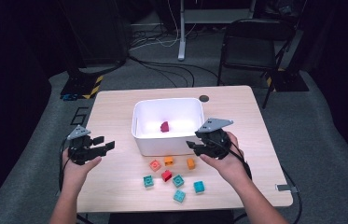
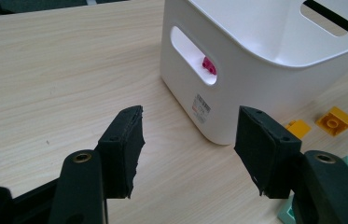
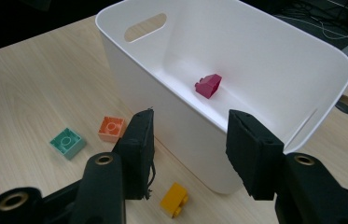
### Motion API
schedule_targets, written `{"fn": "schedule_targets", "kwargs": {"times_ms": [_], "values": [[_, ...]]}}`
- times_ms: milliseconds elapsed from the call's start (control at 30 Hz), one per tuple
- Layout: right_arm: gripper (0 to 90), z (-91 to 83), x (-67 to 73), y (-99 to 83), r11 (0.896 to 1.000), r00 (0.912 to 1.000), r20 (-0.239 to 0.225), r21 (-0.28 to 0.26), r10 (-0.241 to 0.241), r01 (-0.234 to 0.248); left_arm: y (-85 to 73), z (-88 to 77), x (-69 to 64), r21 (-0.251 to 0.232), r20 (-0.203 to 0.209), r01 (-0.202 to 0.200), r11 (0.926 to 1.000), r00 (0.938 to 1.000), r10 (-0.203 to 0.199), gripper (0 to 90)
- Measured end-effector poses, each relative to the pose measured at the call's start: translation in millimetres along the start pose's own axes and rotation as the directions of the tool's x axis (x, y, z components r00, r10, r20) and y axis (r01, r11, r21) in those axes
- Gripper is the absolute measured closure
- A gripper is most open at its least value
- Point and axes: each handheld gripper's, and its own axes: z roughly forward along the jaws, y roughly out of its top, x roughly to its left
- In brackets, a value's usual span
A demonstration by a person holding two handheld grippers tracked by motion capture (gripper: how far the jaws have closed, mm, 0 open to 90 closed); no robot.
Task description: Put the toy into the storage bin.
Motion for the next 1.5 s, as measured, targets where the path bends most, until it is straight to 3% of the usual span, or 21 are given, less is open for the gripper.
{"fn": "schedule_targets", "kwargs": {"times_ms": [300, 667, 967, 1500], "values": [[51.1, 7.6, 4.4, -29.9, 0.999, 0.9992, -0.001, -0.004, 0.040, -0.040, 1.6, 2.7, -2.8, -0.001, 0.004, -0.008, 1.0000, 1.0000, 0.008, 41.4], [51.1, 21.7, 4.9, -63.1, 0.999, 0.9985, 0.028, 0.004, 0.048, -0.048, 2.3, 3.1, -4.1, -0.004, 0.004, -0.011, 0.9999, 0.9999, 0.011, 41.4], [50.5, 35.8, 2.4, -88.0, 0.994, 0.9937, 0.028, 0.020, 0.108, -0.109, 2.0, 4.8, -4.1, 0.004, 0.007, -0.012, 0.9999, 0.9999, 0.012, 41.4], [48.8, 72.8, 7.5, -99.7, 0.991, 0.9915, 0.061, 0.062, 0.115, -0.119, 1.8, 3.6, -3.4, -0.002, 0.002, -0.011, 0.9999, 0.9999, 0.011, 41.4]]}}
